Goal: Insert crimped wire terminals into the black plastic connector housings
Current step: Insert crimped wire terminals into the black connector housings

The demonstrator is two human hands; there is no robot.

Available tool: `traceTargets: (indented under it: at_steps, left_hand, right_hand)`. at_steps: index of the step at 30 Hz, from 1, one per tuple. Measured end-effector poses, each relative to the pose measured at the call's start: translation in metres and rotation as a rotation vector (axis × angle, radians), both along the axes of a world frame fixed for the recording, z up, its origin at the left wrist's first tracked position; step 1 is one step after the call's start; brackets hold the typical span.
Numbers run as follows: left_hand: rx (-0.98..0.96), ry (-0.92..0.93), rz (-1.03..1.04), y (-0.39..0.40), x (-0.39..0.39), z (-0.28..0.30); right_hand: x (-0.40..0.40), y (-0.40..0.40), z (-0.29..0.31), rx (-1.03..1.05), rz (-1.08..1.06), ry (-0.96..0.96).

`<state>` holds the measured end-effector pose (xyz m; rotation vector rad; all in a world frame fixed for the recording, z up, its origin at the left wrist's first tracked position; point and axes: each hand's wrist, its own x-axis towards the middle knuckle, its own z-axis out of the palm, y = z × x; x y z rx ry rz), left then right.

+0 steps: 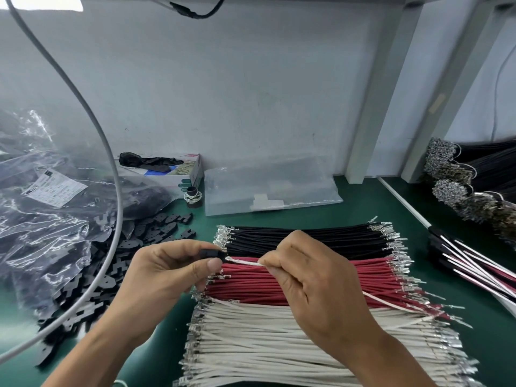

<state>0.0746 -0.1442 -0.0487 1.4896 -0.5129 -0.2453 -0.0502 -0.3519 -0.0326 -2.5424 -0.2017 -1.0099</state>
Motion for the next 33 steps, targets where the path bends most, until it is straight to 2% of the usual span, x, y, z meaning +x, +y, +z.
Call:
traceTargets:
  at_steps: [3,11,28,33]
  left_hand:
    - [0.008,0.003,-0.014,0.001,0.000,0.001]
    - [0.001,0.013,-0.009,0.006,0.002,0.005]
    - [0.002,0.055,-0.108,0.000,-0.003,0.001]
    - [0.010,0.031,-0.098,0.000,-0.004,0.000]
  right_hand:
    - [0.002,0.001,-0.002,-0.066,-0.030,-0.015]
    - [0.003,0.000,-0.003,-0.045,-0.015,-0.108]
    - [0.008,0.003,-0.009,-0.113,-0.027,-0.113]
    - [0.008,0.009,-0.012,0.005,0.011,-0.077]
